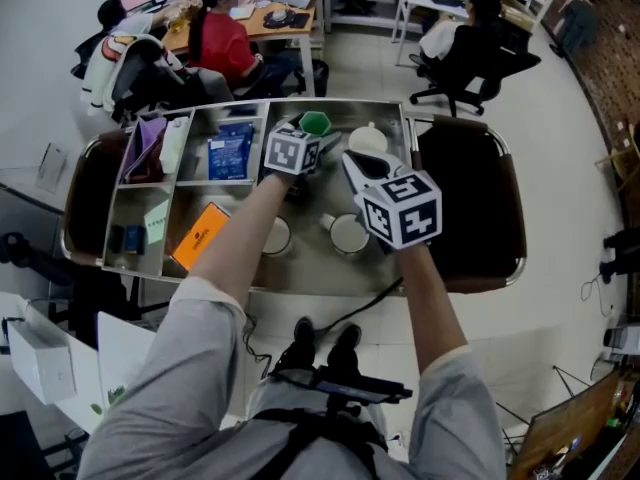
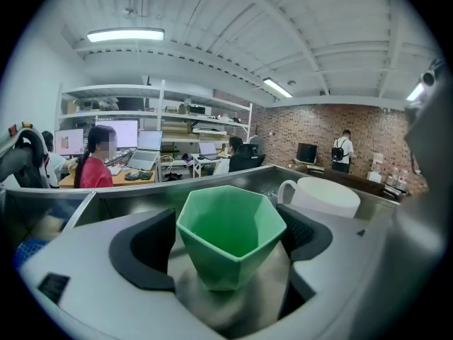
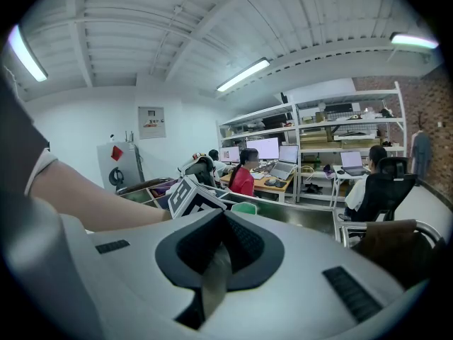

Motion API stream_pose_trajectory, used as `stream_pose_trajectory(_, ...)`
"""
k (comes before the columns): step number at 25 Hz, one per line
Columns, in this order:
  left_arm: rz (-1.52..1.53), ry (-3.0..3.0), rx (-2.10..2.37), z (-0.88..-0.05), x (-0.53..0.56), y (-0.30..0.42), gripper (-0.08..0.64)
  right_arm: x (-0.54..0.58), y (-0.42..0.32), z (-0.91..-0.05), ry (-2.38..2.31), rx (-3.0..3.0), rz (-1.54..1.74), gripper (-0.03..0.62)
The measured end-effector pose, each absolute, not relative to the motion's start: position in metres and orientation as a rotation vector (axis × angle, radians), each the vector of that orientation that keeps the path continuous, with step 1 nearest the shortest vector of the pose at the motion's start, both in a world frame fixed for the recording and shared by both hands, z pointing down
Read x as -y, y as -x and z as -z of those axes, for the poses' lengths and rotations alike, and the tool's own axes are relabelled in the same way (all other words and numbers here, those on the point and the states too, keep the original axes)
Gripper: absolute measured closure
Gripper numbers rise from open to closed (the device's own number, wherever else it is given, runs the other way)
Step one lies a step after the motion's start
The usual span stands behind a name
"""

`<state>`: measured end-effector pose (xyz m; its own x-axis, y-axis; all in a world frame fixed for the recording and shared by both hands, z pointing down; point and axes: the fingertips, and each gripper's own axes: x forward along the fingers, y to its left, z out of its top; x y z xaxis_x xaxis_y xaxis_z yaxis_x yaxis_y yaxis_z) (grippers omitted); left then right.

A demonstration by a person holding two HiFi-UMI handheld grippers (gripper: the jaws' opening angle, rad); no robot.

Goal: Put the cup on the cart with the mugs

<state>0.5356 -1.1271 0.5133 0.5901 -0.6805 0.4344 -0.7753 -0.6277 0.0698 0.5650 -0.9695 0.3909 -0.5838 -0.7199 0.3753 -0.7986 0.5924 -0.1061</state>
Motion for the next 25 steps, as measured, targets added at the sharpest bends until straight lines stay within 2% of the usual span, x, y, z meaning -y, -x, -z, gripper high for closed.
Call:
stream_pose_trajectory(17, -0.592, -2.587, 1.261, -0.465, 1.106, -0.525, 0.12, 0.96, -0.57, -0.381, -1.27, 2.526, -0.372, 0.59)
stream_pose_trajectory(25, -0.48, -2.635, 1.232, -0.41, 1.054, -0.51, 0.137, 0.942, -0.592, -0.368, -1.37, 2.546, -0.396, 0.589)
